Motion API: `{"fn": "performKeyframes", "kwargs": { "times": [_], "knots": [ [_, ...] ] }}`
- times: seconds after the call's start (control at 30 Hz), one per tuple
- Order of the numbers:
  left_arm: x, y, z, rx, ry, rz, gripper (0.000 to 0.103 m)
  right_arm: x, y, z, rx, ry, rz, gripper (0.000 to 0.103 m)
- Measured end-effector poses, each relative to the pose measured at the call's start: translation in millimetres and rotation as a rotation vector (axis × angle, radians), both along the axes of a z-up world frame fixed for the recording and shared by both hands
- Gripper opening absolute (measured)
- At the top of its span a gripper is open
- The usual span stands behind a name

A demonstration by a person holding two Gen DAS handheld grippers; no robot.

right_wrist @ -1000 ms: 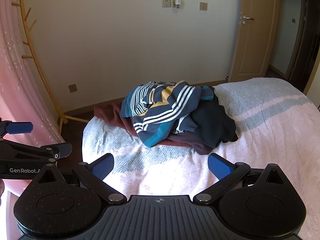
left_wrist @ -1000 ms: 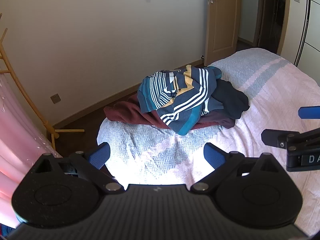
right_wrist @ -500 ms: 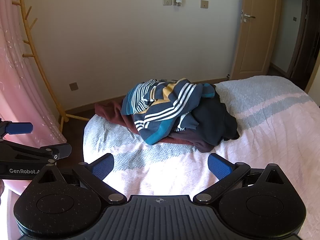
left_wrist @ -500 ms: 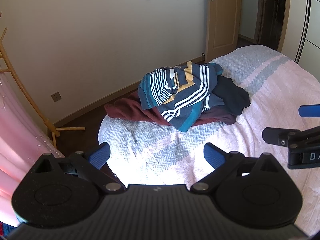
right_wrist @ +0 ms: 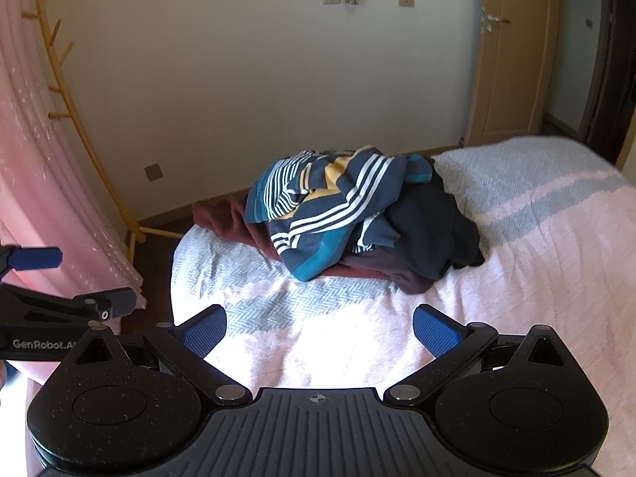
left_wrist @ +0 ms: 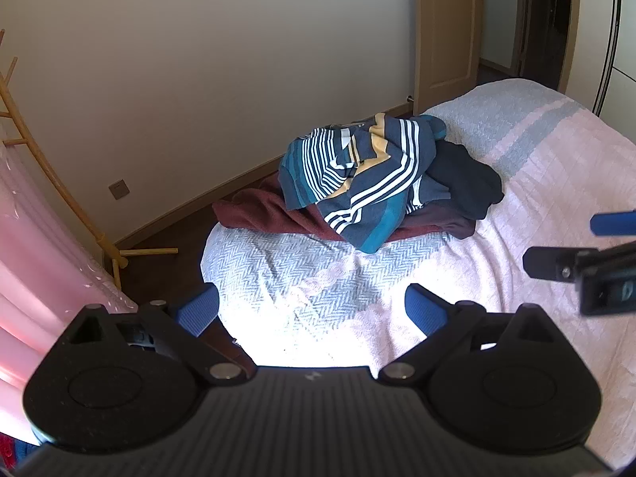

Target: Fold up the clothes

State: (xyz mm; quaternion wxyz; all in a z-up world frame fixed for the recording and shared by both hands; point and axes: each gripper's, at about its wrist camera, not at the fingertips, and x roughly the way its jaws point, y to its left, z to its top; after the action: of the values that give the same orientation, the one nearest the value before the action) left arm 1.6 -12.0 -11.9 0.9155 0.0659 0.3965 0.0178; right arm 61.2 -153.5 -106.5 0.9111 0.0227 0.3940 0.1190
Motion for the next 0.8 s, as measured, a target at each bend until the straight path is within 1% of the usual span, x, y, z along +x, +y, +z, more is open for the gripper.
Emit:
{"fn": "performKeyframes", "kwargs": {
  "times": [0.07, 0.17, 0.27, 0.33, 0.4, 0.5, 0.6, 0.67, 0.8],
  "knots": [
    [0.1, 1.4, -1.6, 0.009, 0.003, 0.006, 0.098, 3.3, -10.4, -4.7, 0.076, 0.027, -0.018, 0.102],
    [1.5, 3.6, -5.2, 0.024, 0.006, 0.009, 0.098, 8.2, -22.9, -11.0, 0.120, 0.045, -0.036, 0.102],
    [8.7, 7.0, -12.1, 0.044, 0.002, -0.016, 0.098, 11.8, -29.7, -15.7, 0.094, 0.019, -0.031, 0.102],
    [18.4, 11.2, -17.0, 0.045, -0.014, -0.045, 0.098, 13.5, -37.3, -18.1, 0.115, -0.010, -0.060, 0.102],
    [34.1, 17.2, -23.7, 0.029, -0.011, -0.074, 0.098, 16.9, -45.4, -18.5, 0.161, -0.046, -0.085, 0.102],
    [72.9, 26.7, -37.7, 0.048, 0.010, -0.107, 0.098, 34.1, -54.4, -19.0, 0.231, -0.070, -0.098, 0.102],
    [123.2, 34.1, -56.0, 0.083, 0.006, -0.181, 0.098, 58.3, -49.5, -17.9, 0.162, -0.093, -0.085, 0.102],
    [156.7, 39.1, -68.2, 0.107, 0.003, -0.230, 0.098, 82.3, -45.8, -25.4, 0.127, -0.064, -0.089, 0.102],
    [230.2, 45.7, -106.0, 0.182, 0.015, -0.389, 0.098, 145.1, -36.7, -49.6, 0.087, 0.003, -0.101, 0.102]
  ]
}}
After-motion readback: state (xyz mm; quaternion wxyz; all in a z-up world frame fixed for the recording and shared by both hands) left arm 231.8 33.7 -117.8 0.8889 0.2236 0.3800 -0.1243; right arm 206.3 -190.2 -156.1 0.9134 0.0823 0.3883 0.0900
